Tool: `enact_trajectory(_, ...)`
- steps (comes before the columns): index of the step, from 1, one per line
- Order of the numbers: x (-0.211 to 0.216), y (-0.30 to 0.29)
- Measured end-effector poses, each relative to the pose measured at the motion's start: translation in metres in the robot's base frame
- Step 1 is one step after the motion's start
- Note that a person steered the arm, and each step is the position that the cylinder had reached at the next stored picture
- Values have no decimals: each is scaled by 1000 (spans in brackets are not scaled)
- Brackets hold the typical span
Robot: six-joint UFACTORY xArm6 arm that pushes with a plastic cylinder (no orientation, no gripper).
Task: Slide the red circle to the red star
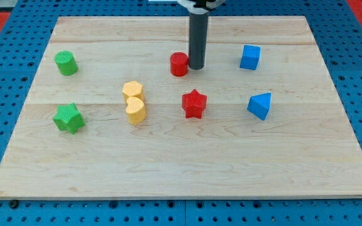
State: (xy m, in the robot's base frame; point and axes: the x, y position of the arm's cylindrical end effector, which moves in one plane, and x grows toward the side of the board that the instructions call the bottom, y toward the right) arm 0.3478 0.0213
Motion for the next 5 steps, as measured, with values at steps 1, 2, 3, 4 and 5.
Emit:
enact_trajectory(1,-25,0)
enact_trajectory(2,-50,-3)
enact_trajectory(3,-52,-32)
enact_trajectory(4,-40,-52)
enact_trajectory(5,-18,-44)
